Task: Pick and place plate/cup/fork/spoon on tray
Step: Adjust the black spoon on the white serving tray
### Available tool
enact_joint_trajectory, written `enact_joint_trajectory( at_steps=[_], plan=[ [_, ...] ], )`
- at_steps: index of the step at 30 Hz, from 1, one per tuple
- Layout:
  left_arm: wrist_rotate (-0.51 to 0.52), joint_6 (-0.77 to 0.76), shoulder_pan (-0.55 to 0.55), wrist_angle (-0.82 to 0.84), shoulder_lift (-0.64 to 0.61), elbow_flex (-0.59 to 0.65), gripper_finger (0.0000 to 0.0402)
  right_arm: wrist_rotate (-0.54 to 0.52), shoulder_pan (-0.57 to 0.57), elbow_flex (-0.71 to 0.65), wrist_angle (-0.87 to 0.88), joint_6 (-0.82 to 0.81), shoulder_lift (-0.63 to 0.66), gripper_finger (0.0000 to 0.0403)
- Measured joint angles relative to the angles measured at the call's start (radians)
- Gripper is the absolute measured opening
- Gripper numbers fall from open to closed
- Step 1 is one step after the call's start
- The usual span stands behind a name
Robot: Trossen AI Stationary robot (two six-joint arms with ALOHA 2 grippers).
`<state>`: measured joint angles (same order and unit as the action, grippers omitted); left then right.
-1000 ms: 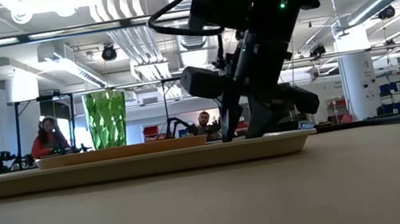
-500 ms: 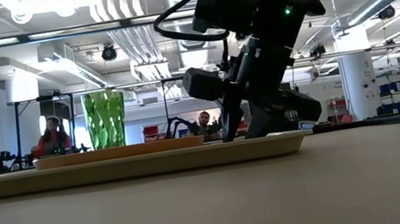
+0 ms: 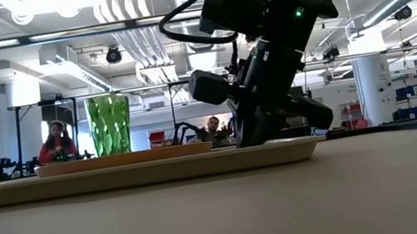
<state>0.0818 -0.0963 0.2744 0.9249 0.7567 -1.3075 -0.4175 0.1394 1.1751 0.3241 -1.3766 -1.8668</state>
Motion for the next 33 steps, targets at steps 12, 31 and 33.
enact_joint_trajectory(
  at_steps=[12, 31, 33],
  plan=[
    [0.000, 0.000, 0.000, 0.000, 0.000, 0.000, 0.0079, -0.076, 0.011, 0.009, 0.000, -0.067, 0.000, 0.0008],
    [0.000, 0.005, 0.000, 0.000, 0.000, 0.000, 0.0079, -0.107, 0.022, 0.007, -0.109, -0.055, 0.000, 0.0008],
    [0.000, 0.005, 0.000, 0.000, 0.000, 0.000, 0.0079, -0.107, 0.019, 0.004, -0.109, -0.055, 0.000, 0.0008]
  ],
)
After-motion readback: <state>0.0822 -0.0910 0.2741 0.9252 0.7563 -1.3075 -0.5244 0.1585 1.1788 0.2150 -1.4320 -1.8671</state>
